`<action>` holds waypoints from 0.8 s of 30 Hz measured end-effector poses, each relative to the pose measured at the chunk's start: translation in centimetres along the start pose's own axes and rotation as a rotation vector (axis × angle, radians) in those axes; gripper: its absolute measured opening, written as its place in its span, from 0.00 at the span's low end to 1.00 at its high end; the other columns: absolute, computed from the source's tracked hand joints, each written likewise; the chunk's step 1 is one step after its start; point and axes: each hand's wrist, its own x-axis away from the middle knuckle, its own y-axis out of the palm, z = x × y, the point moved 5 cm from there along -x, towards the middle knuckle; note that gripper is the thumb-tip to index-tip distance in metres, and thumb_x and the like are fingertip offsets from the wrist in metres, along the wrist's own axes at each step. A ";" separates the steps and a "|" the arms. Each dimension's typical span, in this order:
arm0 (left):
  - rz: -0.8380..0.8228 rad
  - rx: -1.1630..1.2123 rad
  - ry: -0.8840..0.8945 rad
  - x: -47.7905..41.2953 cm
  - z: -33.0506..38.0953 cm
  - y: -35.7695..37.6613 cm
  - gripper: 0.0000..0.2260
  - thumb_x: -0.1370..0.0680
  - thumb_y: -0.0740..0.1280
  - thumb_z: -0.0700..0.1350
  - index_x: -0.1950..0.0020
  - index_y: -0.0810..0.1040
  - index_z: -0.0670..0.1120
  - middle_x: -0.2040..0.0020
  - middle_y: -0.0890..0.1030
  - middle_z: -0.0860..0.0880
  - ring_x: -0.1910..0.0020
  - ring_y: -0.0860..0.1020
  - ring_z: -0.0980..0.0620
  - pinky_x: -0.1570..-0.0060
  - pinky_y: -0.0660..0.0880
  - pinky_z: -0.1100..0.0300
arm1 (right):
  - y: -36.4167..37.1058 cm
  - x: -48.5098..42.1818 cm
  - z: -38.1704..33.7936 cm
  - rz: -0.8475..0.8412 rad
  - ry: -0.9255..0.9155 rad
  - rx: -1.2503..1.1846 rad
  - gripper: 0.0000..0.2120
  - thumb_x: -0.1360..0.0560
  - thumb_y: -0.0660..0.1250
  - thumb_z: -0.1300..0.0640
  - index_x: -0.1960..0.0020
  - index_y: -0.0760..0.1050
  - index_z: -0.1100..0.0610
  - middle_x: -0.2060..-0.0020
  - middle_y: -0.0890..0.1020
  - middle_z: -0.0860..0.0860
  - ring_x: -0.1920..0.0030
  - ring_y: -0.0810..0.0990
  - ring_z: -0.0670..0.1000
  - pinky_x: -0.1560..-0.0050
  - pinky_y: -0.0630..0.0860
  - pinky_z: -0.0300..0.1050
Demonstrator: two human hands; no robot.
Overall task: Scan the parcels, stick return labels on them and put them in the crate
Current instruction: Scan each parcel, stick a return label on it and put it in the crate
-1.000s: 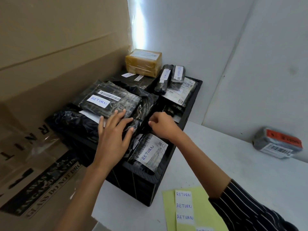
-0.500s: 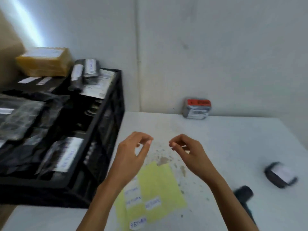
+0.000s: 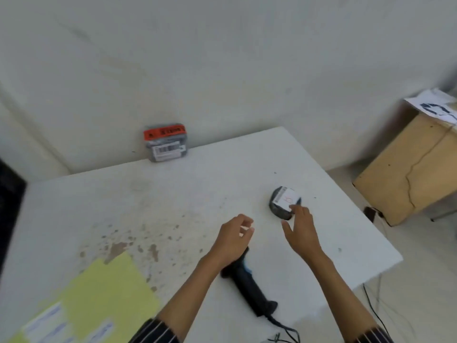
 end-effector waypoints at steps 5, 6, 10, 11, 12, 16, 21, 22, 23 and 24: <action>-0.097 0.076 -0.195 -7.1 1.6 6.3 0.21 0.18 0.57 0.47 0.26 0.59 0.46 0.27 0.65 0.46 0.32 0.67 0.48 0.35 0.64 0.60 | -0.7 -6.3 3.5 -0.126 0.028 0.023 0.47 0.32 0.76 0.51 0.25 0.50 0.62 0.29 0.60 0.59 0.31 0.61 0.60 0.34 0.63 0.54; -0.102 0.105 -0.229 -7.9 1.7 7.2 0.22 0.18 0.56 0.46 0.25 0.57 0.46 0.27 0.63 0.46 0.30 0.65 0.48 0.35 0.63 0.60 | -0.4 -7.2 3.9 -0.171 0.032 0.012 0.51 0.34 0.77 0.50 0.24 0.47 0.61 0.28 0.58 0.59 0.30 0.59 0.59 0.33 0.62 0.54; -0.111 0.209 -0.256 -9.9 1.6 9.4 0.21 0.18 0.57 0.44 0.25 0.59 0.47 0.28 0.66 0.47 0.32 0.67 0.50 0.39 0.64 0.62 | 1.5 -9.2 4.8 -0.295 -0.006 -0.039 0.53 0.36 0.78 0.49 0.25 0.47 0.62 0.30 0.59 0.58 0.30 0.60 0.59 0.32 0.63 0.56; -0.104 0.233 -0.264 -10.0 1.4 9.5 0.21 0.19 0.57 0.44 0.26 0.60 0.48 0.29 0.67 0.48 0.34 0.68 0.51 0.41 0.65 0.62 | 1.9 -9.4 5.0 -0.290 -0.017 -0.049 0.50 0.36 0.78 0.50 0.26 0.50 0.62 0.32 0.62 0.58 0.32 0.63 0.59 0.34 0.66 0.56; -0.091 0.252 -0.272 -9.9 1.2 9.5 0.20 0.19 0.58 0.44 0.26 0.61 0.48 0.30 0.68 0.48 0.36 0.69 0.53 0.42 0.66 0.63 | 2.1 -9.5 5.1 -0.265 -0.022 -0.072 0.46 0.36 0.78 0.51 0.28 0.55 0.61 0.36 0.66 0.57 0.35 0.66 0.58 0.38 0.68 0.55; 0.010 0.306 -0.253 -9.1 1.2 8.0 0.18 0.19 0.60 0.46 0.29 0.64 0.50 0.33 0.70 0.50 0.42 0.70 0.56 0.43 0.69 0.61 | 1.9 -8.6 4.1 -0.109 -0.053 -0.203 0.39 0.37 0.78 0.53 0.33 0.62 0.60 0.43 0.70 0.55 0.42 0.69 0.55 0.44 0.71 0.51; 0.130 0.462 -0.185 -6.0 1.5 4.2 0.19 0.22 0.65 0.47 0.33 0.65 0.57 0.40 0.73 0.51 0.48 0.73 0.64 0.42 0.75 0.56 | 1.0 -4.1 -0.8 0.073 -0.123 -0.441 0.40 0.35 0.78 0.51 0.32 0.60 0.58 0.45 0.64 0.47 0.41 0.69 0.50 0.44 0.73 0.45; 0.135 0.494 -0.169 -5.1 1.4 3.5 0.20 0.22 0.66 0.46 0.32 0.65 0.56 0.41 0.74 0.51 0.48 0.74 0.63 0.44 0.77 0.56 | 1.3 -2.9 -1.9 0.087 -0.138 -0.461 0.40 0.35 0.78 0.51 0.31 0.59 0.58 0.44 0.64 0.47 0.41 0.69 0.50 0.44 0.74 0.44; 0.141 0.522 -0.157 -4.2 1.3 2.7 0.21 0.23 0.67 0.44 0.32 0.65 0.55 0.41 0.74 0.50 0.48 0.74 0.62 0.47 0.78 0.57 | 1.6 -1.7 -3.0 0.095 -0.149 -0.476 0.40 0.35 0.77 0.52 0.31 0.59 0.58 0.44 0.63 0.47 0.40 0.69 0.50 0.44 0.74 0.44; 0.156 0.536 -0.149 -3.3 1.0 1.9 0.22 0.23 0.67 0.42 0.32 0.65 0.55 0.41 0.74 0.50 0.47 0.75 0.60 0.49 0.79 0.58 | 1.9 -0.6 -4.0 0.093 -0.149 -0.491 0.40 0.35 0.77 0.53 0.30 0.58 0.58 0.44 0.63 0.47 0.40 0.69 0.50 0.44 0.74 0.43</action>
